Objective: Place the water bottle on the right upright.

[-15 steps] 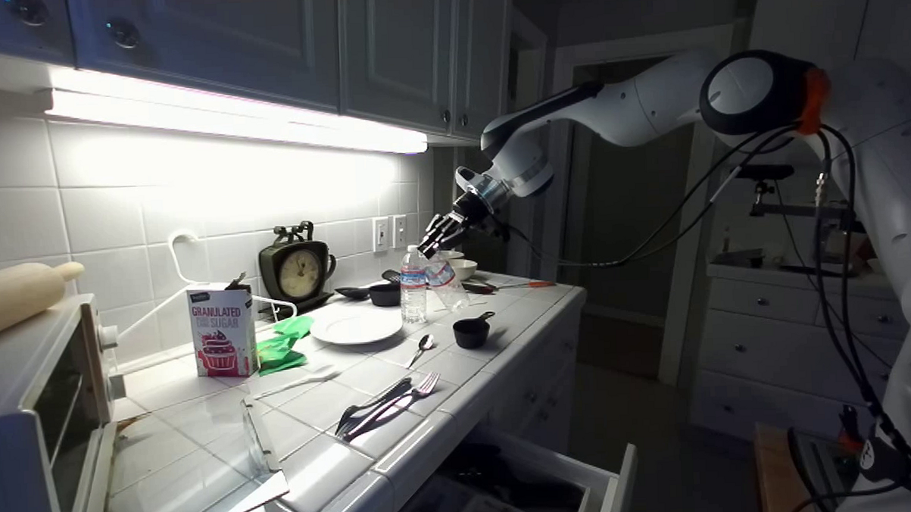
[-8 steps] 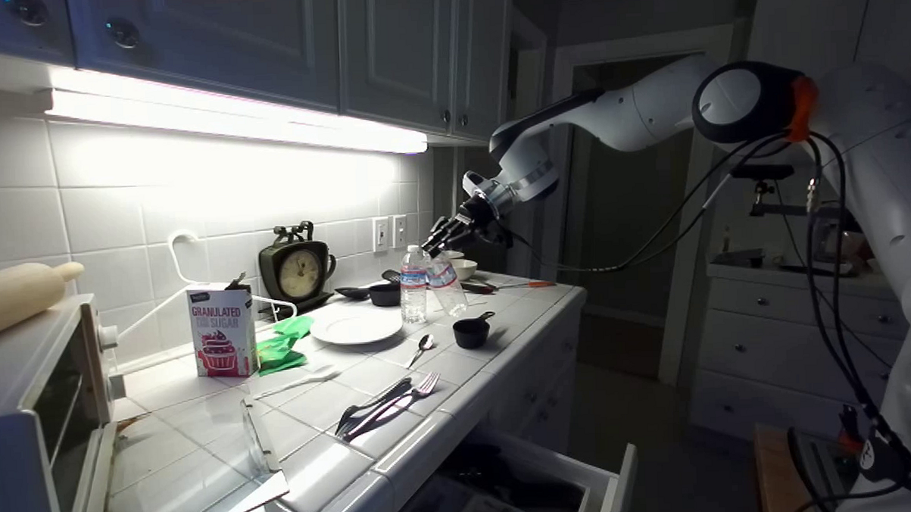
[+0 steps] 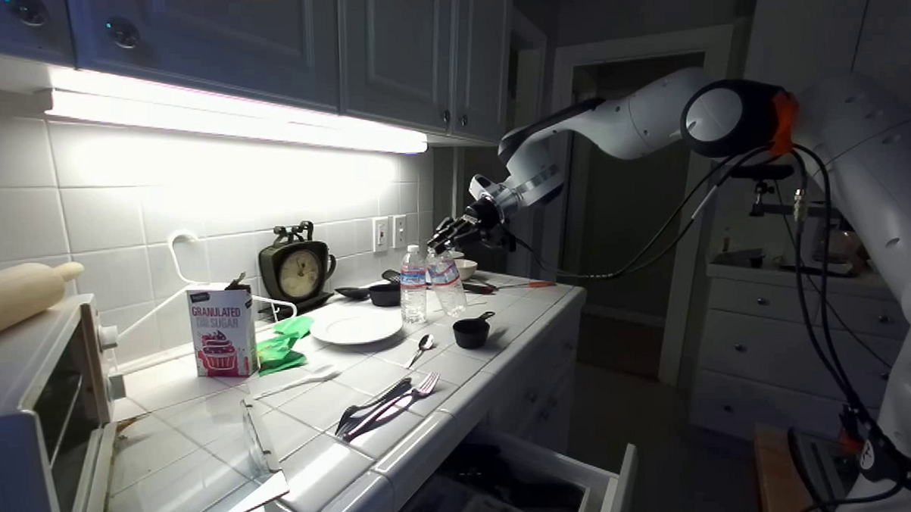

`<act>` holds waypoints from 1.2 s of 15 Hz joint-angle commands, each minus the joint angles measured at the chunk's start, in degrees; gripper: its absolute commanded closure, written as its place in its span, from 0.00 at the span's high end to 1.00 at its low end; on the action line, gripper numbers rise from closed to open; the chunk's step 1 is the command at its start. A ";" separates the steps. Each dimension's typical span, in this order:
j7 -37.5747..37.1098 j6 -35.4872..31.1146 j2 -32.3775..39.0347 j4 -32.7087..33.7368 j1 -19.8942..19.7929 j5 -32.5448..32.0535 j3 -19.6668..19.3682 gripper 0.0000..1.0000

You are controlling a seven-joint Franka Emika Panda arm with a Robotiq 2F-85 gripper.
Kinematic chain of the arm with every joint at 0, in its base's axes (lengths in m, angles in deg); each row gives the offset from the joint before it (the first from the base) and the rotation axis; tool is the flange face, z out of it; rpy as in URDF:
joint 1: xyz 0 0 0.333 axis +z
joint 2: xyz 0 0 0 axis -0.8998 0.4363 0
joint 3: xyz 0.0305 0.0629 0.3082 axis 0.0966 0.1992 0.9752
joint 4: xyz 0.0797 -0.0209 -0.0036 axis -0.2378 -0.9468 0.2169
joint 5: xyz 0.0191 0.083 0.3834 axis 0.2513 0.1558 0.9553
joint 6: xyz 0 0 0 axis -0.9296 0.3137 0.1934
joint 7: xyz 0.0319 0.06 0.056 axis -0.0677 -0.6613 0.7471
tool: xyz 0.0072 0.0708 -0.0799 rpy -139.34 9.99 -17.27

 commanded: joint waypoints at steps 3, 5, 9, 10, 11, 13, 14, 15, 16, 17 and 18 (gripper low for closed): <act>2.61 6.83 3.77 4.87 0.25 3.96 -2.11 0.08; 2.98 8.17 4.50 5.67 0.33 3.82 -2.56 0.08; 4.11 10.65 5.92 7.42 -0.11 3.79 -2.93 0.08; 4.44 11.53 6.34 7.90 -0.39 3.94 -2.93 0.08; 4.59 12.28 6.68 8.35 -0.59 4.10 -2.95 0.08; 4.44 13.75 7.57 9.37 -1.04 4.59 -2.92 0.08; 4.29 14.50 8.01 9.78 -1.28 4.91 -2.96 0.08; 4.28 15.24 8.44 10.22 -1.53 5.29 -3.01 0.08; 3.96 16.10 8.97 10.70 -1.83 5.80 -3.09 0.08; 3.83 16.58 9.39 11.16 -1.94 6.18 -3.31 0.08; 3.83 16.98 9.76 11.43 -2.09 6.45 -3.41 0.08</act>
